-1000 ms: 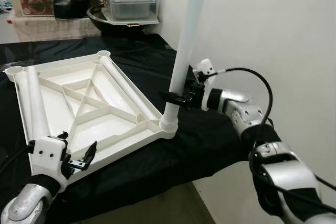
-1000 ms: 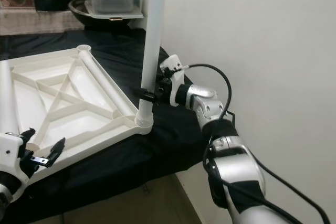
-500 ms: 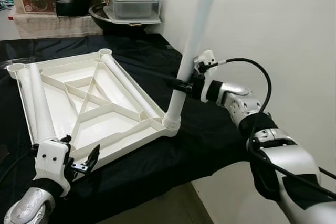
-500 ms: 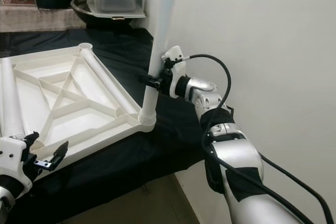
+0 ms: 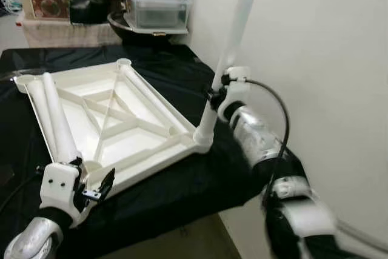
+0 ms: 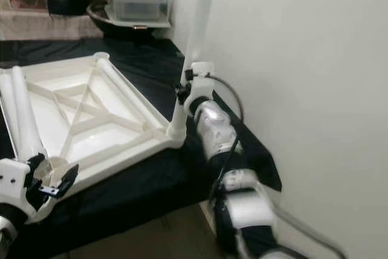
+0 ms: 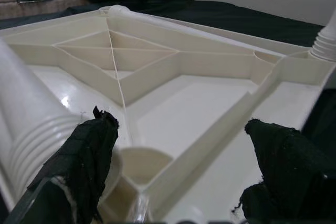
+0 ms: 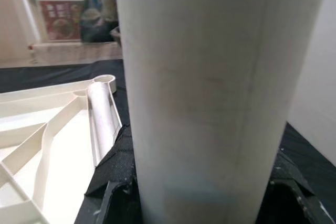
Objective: Building children table
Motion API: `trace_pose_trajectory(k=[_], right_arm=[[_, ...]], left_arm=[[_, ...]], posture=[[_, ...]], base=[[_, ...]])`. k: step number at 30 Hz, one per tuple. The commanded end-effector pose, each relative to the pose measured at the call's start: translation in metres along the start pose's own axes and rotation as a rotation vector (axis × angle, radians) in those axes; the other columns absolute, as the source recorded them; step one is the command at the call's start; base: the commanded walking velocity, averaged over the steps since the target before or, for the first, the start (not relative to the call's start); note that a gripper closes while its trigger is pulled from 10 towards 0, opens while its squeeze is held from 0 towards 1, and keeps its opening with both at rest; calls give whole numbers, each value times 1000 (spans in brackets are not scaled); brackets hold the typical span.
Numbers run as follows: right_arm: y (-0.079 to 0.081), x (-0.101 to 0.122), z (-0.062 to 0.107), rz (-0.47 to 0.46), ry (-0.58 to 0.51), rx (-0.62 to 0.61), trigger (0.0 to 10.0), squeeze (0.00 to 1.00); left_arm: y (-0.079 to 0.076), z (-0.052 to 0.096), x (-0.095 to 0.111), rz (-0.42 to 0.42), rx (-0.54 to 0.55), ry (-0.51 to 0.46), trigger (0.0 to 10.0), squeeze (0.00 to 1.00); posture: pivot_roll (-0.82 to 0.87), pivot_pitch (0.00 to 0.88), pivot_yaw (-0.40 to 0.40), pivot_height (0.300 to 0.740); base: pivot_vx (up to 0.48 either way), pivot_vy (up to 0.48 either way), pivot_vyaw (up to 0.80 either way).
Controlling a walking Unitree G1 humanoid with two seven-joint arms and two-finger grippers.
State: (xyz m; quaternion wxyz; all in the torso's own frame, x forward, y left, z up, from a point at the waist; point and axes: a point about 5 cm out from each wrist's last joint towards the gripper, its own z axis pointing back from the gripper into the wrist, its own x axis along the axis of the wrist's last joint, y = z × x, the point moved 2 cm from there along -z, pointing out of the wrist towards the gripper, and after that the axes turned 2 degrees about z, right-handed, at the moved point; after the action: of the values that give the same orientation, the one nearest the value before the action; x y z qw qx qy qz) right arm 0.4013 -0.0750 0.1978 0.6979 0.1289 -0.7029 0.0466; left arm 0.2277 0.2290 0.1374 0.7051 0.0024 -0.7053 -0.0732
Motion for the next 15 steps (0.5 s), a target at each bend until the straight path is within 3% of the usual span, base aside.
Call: trace_pose_trajectory(k=[1,5,6,8,9,10,11,15], right_arm=[[7,-31,6,-48,121,-43,0,0],[19,-26,0,-58,119,-30,0,0],[21,-22,-2,-42,116,7,8706,0],[21,-22,-2,-42,116,7,8706,0],[23,-20,-3,-31,114,32,10000,0],[23,-20,-3,-31,114,32,10000,0],[20,-7,-2,-33,73,68,10000,1000],[16,12,3,-29,11,136,10000,1000]], left_arm=[[-2,-4,-1,-9,-15,3,10000,0],[0,-8,0,-10,-12,-3,10000,0],[0,-9,0,-11,-15,-5,10000,0],[0,-9,0,-11,-15,-5,10000,0],[-1,-9,1,-11,-17,-6,10000,0],[-1,-9,1,-11,-17,-6,10000,0],[-2,-10,1,-10,-21,-7,10000,0],[-3,-11,1,-7,-28,-9,10000,0]], posture=[[138,0,-122,740],[136,0,-117,740],[135,0,-116,740],[135,0,-116,740],[135,0,-116,740],[135,0,-116,740],[125,0,-115,740],[123,0,-115,740]], base=[[0,0,0],[0,0,0],[0,0,0],[0,0,0],[0,0,0],[0,0,0],[0,0,0],[0,0,0]])
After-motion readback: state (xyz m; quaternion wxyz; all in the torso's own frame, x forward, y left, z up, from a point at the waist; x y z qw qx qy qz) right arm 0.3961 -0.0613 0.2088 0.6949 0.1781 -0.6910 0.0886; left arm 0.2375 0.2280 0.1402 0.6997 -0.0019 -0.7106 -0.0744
